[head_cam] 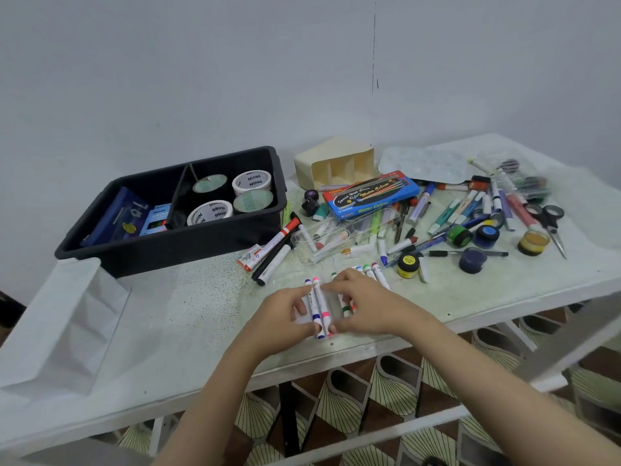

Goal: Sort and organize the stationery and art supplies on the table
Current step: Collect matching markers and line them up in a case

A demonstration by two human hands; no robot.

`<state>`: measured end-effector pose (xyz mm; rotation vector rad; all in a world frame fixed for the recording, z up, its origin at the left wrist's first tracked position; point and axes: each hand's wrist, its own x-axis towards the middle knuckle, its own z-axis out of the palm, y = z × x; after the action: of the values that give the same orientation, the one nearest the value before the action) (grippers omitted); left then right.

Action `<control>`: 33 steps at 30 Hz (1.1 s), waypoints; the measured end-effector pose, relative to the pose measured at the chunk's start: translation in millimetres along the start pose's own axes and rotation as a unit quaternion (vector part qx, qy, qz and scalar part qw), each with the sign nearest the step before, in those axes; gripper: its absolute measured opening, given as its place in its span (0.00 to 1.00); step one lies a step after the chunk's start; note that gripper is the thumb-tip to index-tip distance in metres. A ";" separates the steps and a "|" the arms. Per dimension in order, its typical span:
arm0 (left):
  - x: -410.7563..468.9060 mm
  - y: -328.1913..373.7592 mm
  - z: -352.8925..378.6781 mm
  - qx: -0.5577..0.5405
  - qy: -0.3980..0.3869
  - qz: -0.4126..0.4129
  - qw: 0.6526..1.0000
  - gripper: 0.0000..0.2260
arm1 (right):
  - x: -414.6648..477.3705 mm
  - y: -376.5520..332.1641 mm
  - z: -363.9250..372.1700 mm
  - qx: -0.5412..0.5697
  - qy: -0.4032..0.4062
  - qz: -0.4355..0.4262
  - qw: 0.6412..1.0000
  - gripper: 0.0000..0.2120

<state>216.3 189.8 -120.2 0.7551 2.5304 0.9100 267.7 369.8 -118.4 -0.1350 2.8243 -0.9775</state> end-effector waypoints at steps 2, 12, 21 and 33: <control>-1.4 -1.9 6.3 0.030 0.045 0.048 0.997 0.22 | -13.1 5.1 0.1 0.018 0.044 -0.025 0.999 0.28; 48.7 57.0 44.9 -0.024 0.143 0.145 0.979 0.12 | -68.2 78.1 -63.0 0.014 0.194 -0.023 0.981 0.16; 120.5 126.1 104.1 0.056 0.079 0.189 0.977 0.22 | -89.9 183.3 -157.7 -0.037 0.281 0.085 0.955 0.11; 150.6 141.6 128.7 0.079 0.185 0.143 0.969 0.20 | -46.3 250.9 -228.1 -0.296 0.191 0.046 0.935 0.18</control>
<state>209.5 432.3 -141.4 1.1125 2.8962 1.0295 265.5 711.0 -91.7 0.1401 3.3546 -0.1042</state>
